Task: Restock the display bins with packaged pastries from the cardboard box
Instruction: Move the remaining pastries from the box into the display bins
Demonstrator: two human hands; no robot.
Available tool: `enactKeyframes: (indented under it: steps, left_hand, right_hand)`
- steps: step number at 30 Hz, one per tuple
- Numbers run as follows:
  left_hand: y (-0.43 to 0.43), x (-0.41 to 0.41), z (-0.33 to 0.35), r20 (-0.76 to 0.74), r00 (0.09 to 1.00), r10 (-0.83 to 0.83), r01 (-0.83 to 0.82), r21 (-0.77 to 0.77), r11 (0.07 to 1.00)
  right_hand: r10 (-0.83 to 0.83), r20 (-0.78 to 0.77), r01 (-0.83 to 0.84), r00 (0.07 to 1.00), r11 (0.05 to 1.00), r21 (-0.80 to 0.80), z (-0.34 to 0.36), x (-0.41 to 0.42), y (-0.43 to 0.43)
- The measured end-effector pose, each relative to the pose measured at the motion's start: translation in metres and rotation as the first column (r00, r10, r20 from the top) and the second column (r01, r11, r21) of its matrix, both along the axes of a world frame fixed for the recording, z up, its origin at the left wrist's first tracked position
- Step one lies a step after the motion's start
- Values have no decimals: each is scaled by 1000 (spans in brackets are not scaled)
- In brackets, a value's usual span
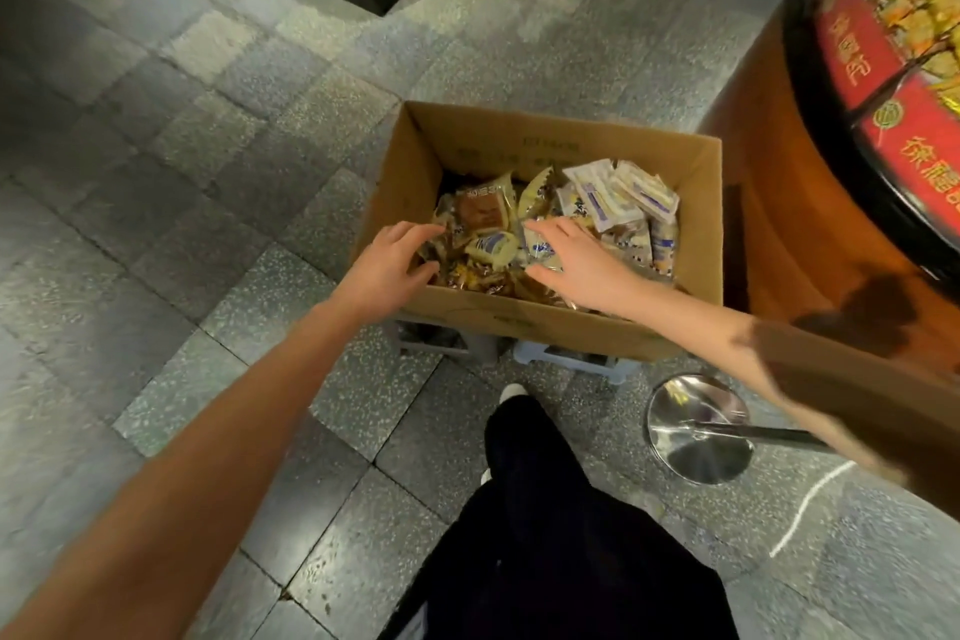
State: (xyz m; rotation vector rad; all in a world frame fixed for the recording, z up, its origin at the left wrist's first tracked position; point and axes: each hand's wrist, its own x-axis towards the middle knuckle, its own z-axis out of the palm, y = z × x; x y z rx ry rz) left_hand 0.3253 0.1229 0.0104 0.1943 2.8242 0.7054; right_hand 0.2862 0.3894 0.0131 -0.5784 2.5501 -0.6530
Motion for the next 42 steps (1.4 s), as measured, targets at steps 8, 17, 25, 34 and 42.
enactKeyframes:
  steps: [8, 17, 25, 34, 42]
  left_hand:
    - [-3, -75, -32, 85, 995, -45, 47, -27, 999]
    - [16, -162, -77, 175, 981, -85, 83, 18, 996]
    - [46, -211, -140, 278, 937, -210, 196, 79, 977]
    - [82, -253, -224, 427, 828, -363, 405, -9, 914]
    - [100, -267, -264, 416, 832, -368, 365, 88, 927]
  right_hand:
    - [-72, 38, 73, 997, 997, -16, -26, -78, 4]
    - [-198, 69, 198, 978, 980, 2, -72, -164, 31]
    - [-216, 73, 212, 974, 976, 49, -131, -190, 37]
    - [-126, -7, 127, 992, 990, 61, -203, -177, 38]
    - [-227, -103, 229, 969, 973, 7, -233, -165, 61]
